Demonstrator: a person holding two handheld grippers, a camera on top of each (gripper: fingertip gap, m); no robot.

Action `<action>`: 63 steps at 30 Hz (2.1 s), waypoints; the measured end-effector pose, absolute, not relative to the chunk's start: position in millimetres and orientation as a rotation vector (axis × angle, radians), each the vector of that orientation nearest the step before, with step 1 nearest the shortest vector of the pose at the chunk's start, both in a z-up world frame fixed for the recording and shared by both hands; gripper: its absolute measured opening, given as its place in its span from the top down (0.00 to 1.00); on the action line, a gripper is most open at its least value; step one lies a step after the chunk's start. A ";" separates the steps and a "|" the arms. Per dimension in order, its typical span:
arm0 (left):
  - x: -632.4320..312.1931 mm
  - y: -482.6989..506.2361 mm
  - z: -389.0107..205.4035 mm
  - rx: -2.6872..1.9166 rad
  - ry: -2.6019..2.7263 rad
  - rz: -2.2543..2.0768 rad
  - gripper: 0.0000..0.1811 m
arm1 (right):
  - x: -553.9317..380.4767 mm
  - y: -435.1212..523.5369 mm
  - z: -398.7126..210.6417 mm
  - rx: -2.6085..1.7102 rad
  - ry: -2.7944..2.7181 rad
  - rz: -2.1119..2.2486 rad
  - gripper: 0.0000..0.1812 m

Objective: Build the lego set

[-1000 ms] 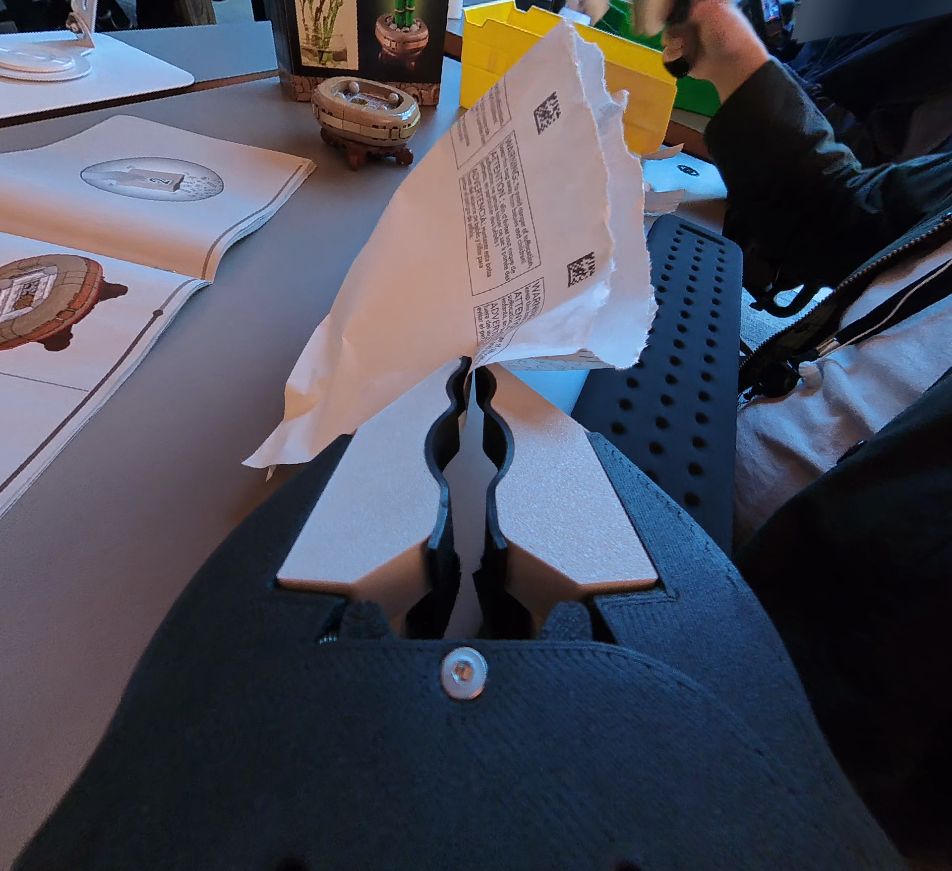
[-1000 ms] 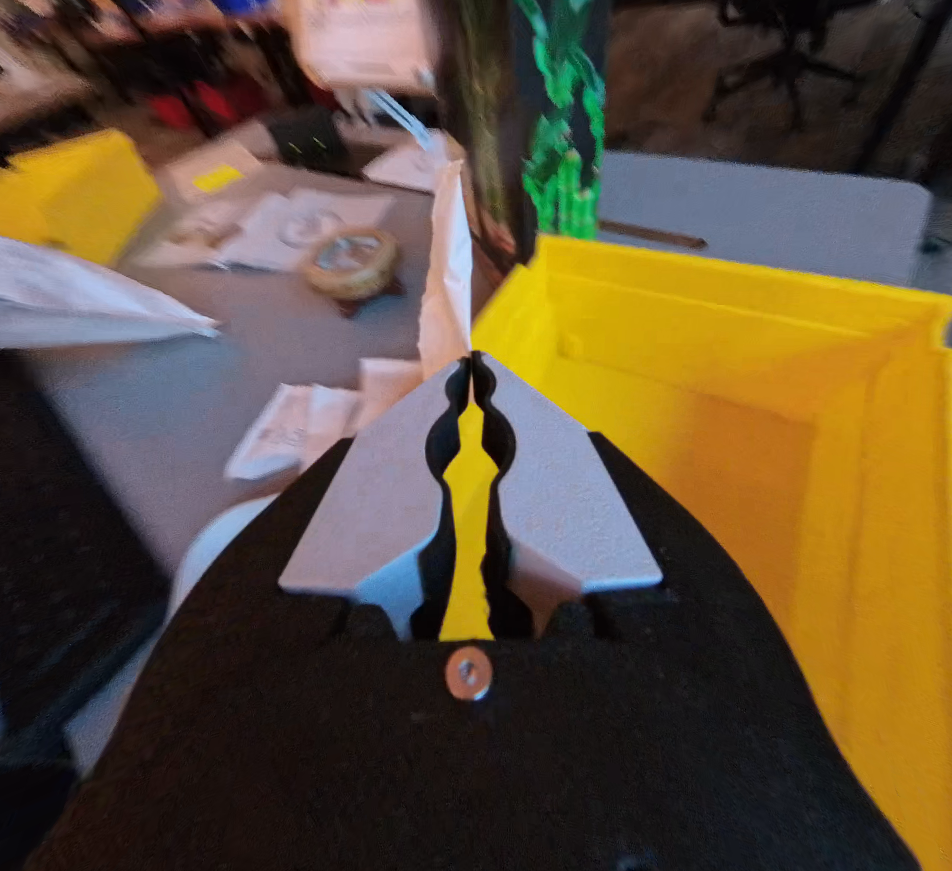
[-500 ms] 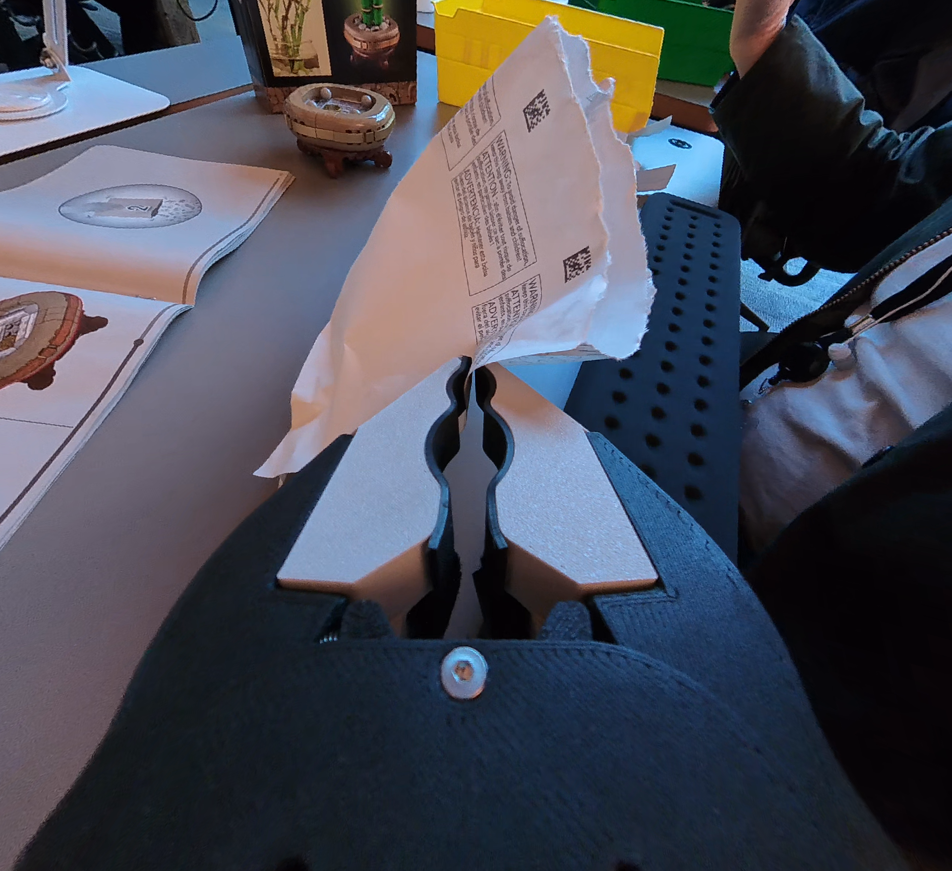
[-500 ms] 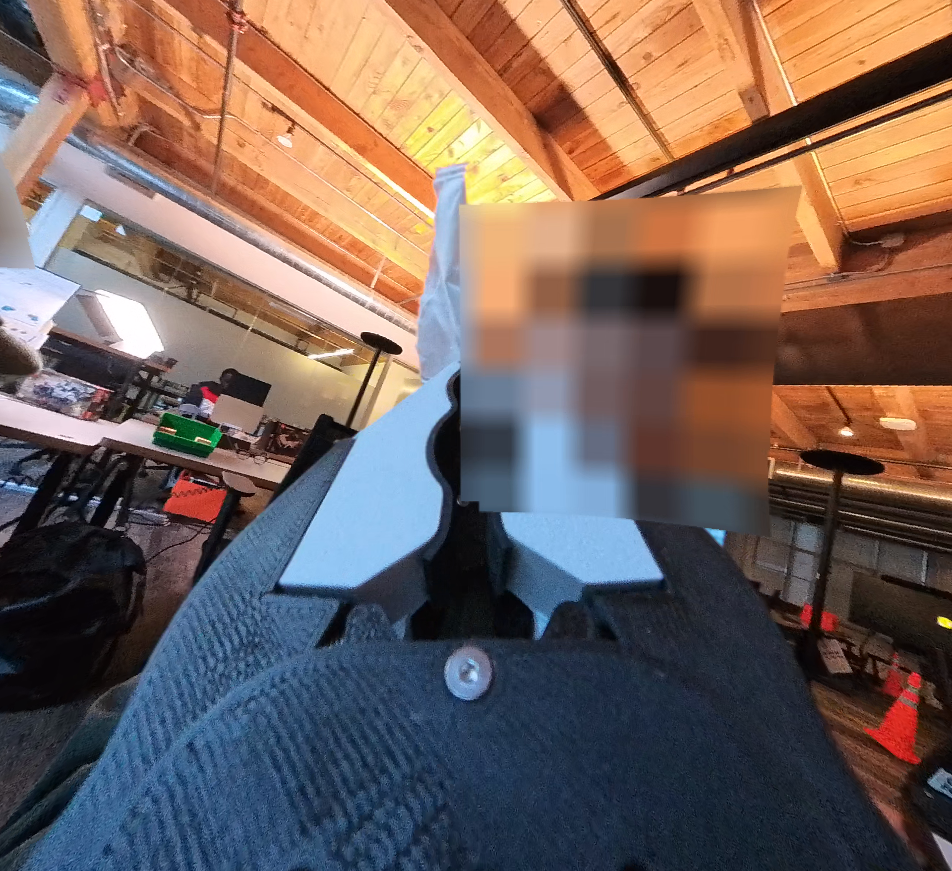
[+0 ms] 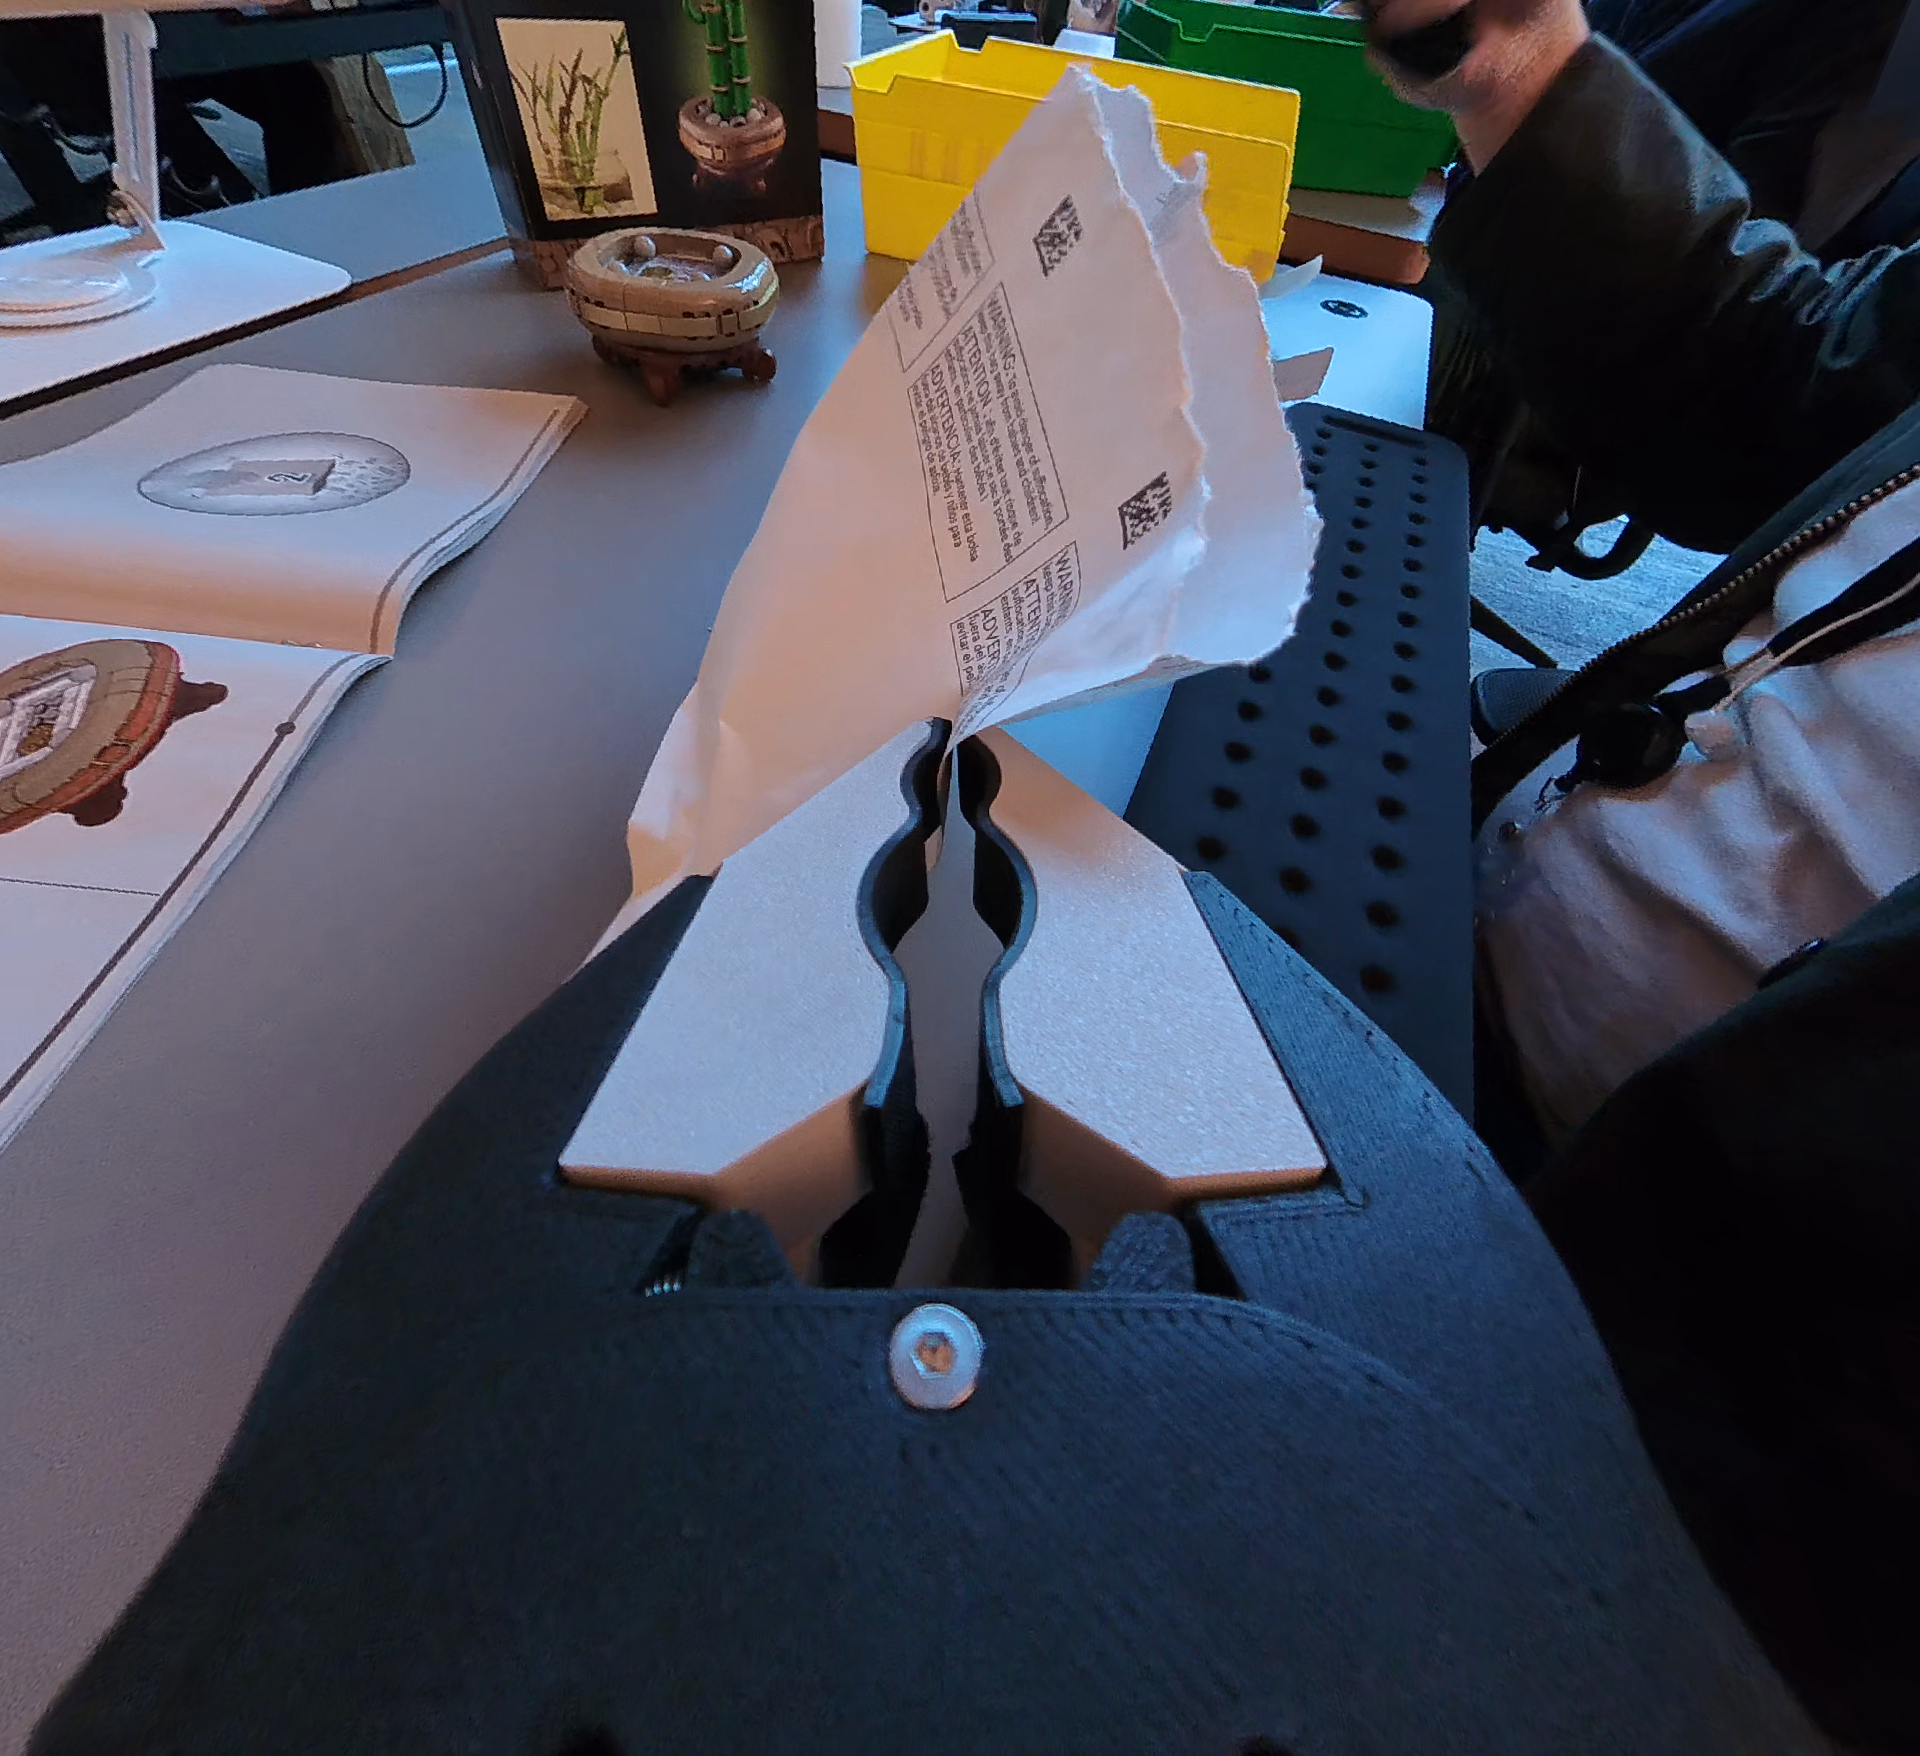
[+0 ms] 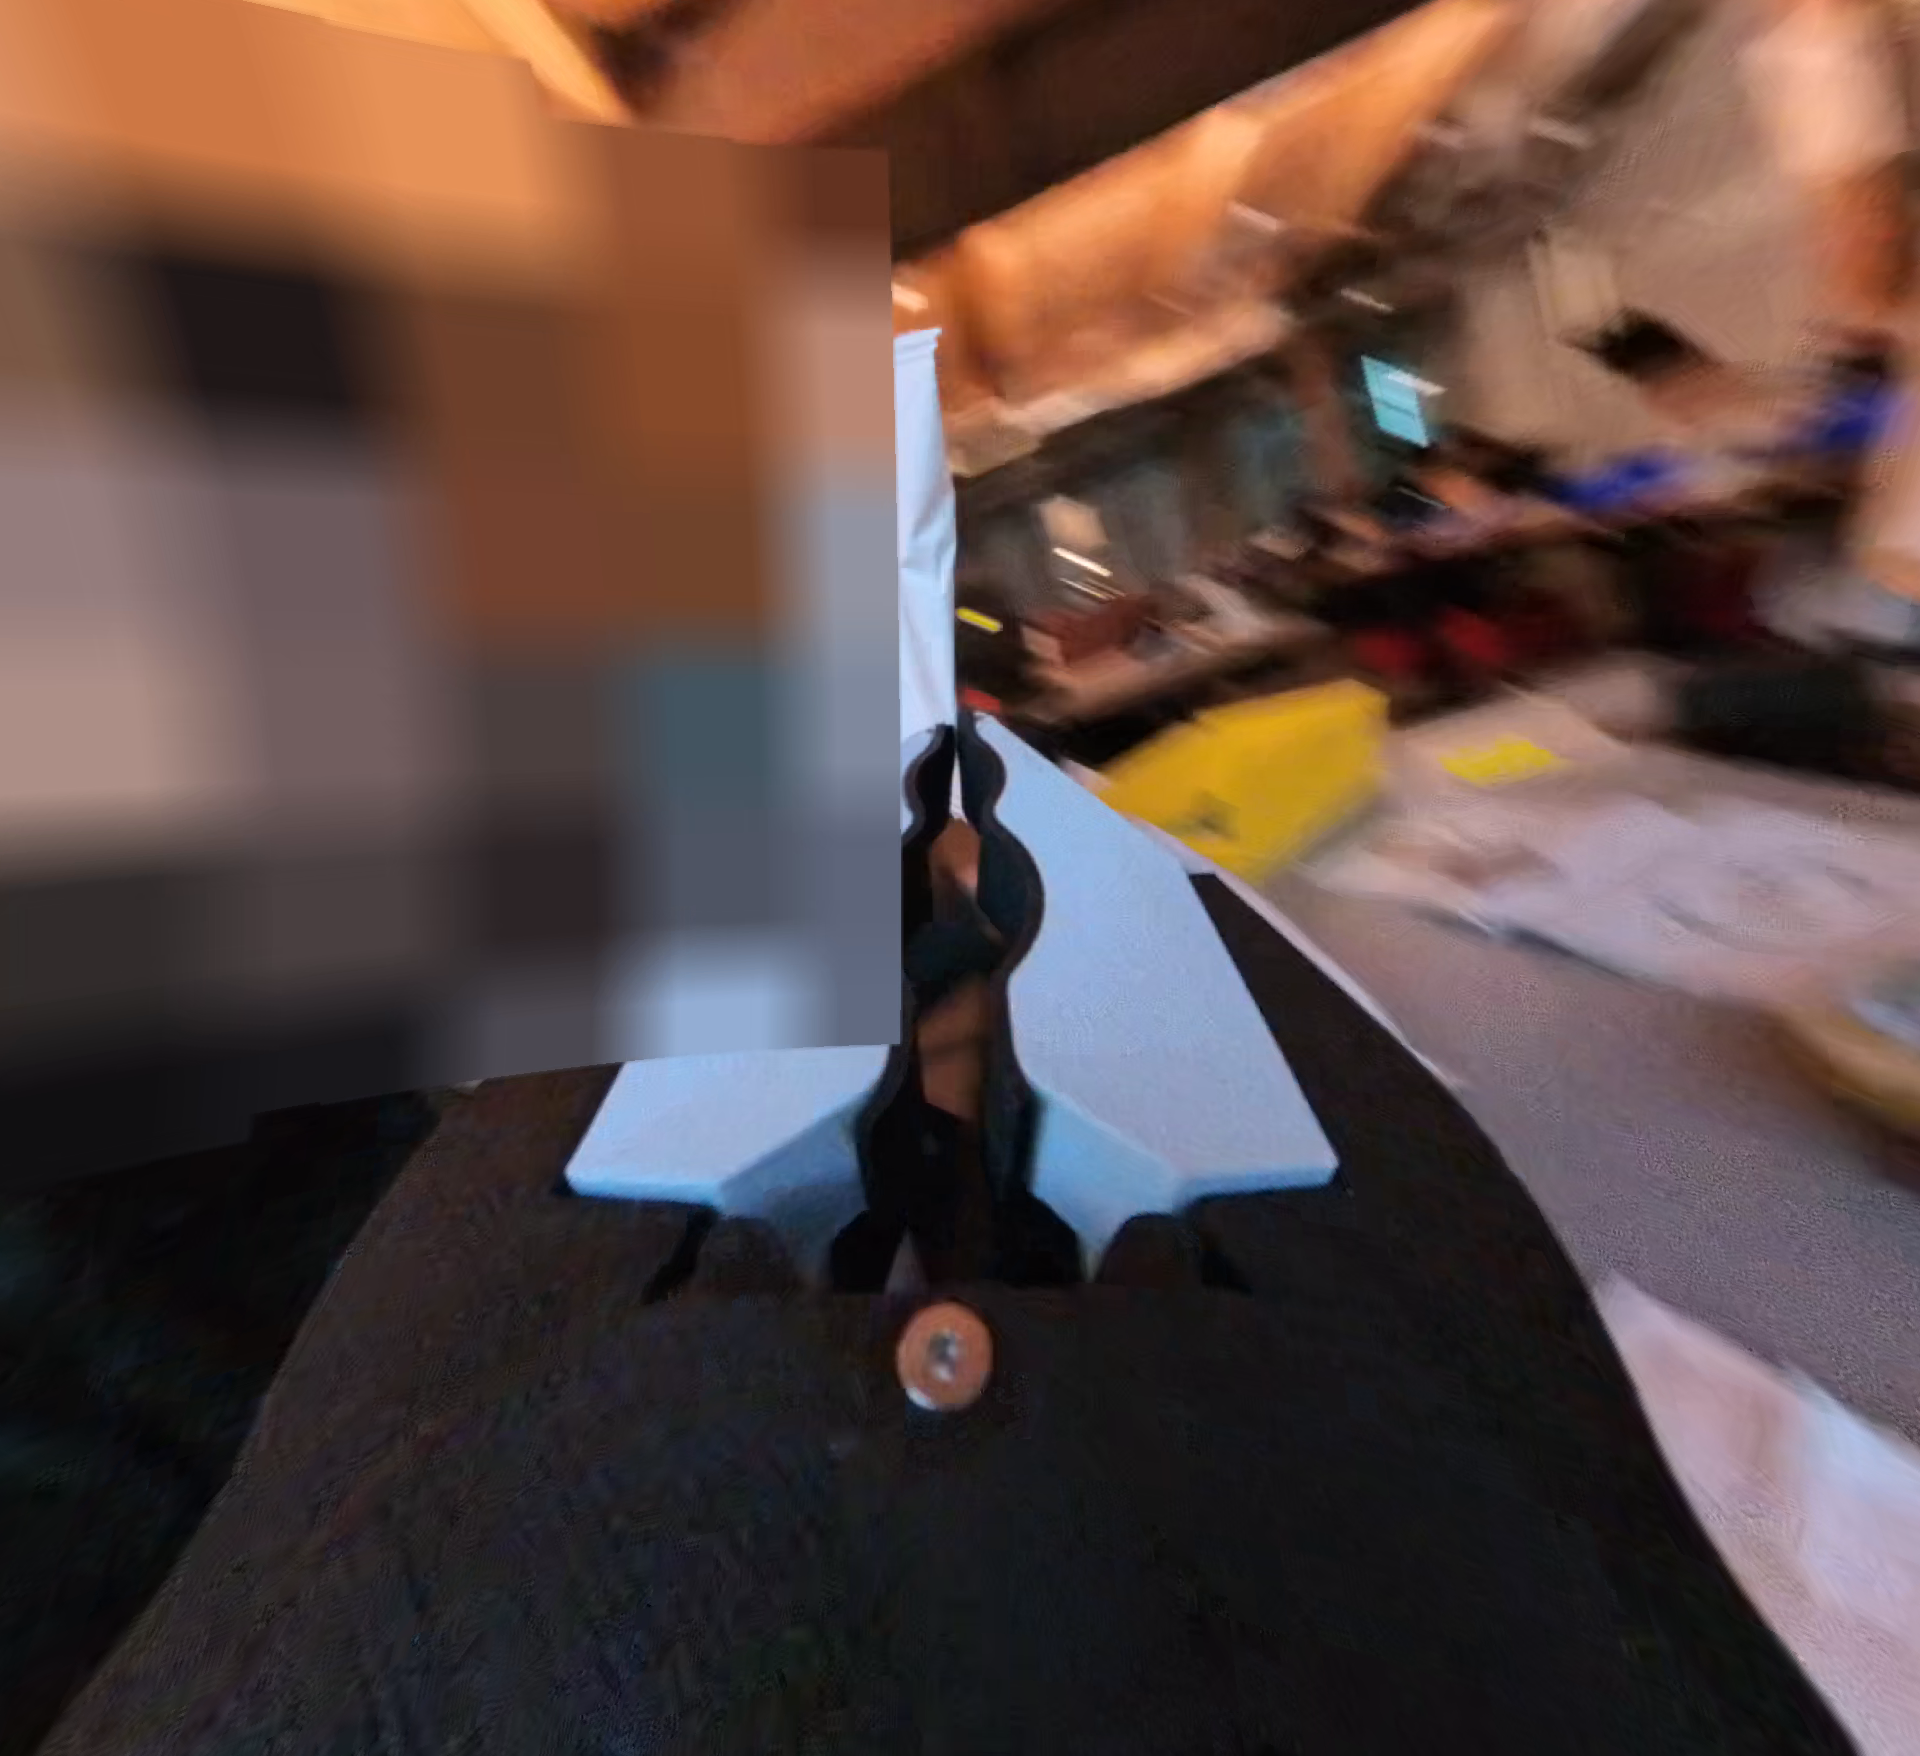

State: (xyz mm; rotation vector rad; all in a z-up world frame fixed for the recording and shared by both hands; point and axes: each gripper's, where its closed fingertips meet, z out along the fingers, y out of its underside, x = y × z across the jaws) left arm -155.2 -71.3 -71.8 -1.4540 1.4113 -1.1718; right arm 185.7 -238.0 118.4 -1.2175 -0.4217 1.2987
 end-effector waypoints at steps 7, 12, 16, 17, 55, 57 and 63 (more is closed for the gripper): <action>-156.7 -70.1 -70.8 -1.453 1.394 -1.172 1.00 | 185.4 -120.5 -40.9 -2.154 -0.180 0.634 1.00; -160.2 -70.9 -69.4 -1.442 1.389 -1.163 1.00 | 170.4 -86.4 -94.1 -2.383 -0.268 0.459 1.00; -161.4 -70.4 -68.6 -1.435 1.384 -1.175 1.00 | 162.8 -87.0 -91.1 -2.334 -0.336 0.533 0.83; -161.5 -70.3 -68.4 -1.434 1.384 -1.177 1.00 | 173.0 -92.0 -84.2 -2.311 -0.342 0.458 0.84; -172.6 -68.9 -66.4 -1.376 1.396 -1.172 1.00 | 393.8 -269.2 -38.6 -2.387 0.212 -0.360 0.79; -172.6 -68.8 -66.4 -1.377 1.396 -1.168 1.00 | 418.5 -272.5 -68.2 -2.545 0.234 -0.270 0.75; -172.3 -67.6 -67.3 -1.398 1.392 -1.149 1.00 | 431.7 -266.1 -124.4 -2.823 0.226 -0.128 0.67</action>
